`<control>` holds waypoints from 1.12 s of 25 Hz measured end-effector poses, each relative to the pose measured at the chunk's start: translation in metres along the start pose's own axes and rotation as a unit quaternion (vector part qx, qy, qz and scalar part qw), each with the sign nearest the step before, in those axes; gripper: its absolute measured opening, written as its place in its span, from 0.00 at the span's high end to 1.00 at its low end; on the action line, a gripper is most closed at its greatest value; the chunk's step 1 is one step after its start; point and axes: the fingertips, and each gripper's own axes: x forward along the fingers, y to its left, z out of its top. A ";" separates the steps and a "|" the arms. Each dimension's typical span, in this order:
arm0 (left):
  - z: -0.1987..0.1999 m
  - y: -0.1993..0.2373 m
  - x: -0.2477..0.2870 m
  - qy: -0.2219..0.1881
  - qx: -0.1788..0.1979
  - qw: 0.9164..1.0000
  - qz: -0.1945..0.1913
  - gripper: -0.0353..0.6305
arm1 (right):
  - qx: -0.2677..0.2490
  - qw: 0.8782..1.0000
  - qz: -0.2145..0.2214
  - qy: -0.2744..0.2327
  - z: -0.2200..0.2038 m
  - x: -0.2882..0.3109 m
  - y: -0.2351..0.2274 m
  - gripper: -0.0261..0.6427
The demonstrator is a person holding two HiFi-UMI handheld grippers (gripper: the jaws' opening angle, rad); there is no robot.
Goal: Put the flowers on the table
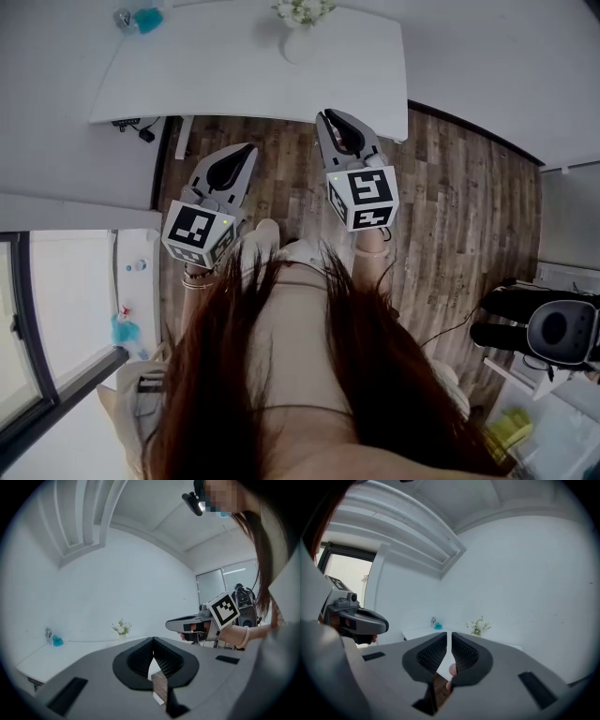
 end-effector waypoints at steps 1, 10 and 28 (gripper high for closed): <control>0.000 0.004 0.001 0.001 0.000 1.000 -0.001 0.94 | 0.002 1.000 -0.004 0.000 0.001 0.003 -0.002 0.89; -0.004 0.033 0.007 0.009 -0.002 1.000 -0.010 0.94 | -0.002 1.000 -0.017 0.015 -0.003 0.034 -0.002 0.91; -0.005 0.056 0.034 0.009 -0.007 0.999 -0.045 0.94 | 0.002 0.999 -0.040 0.034 -0.012 0.057 -0.015 0.91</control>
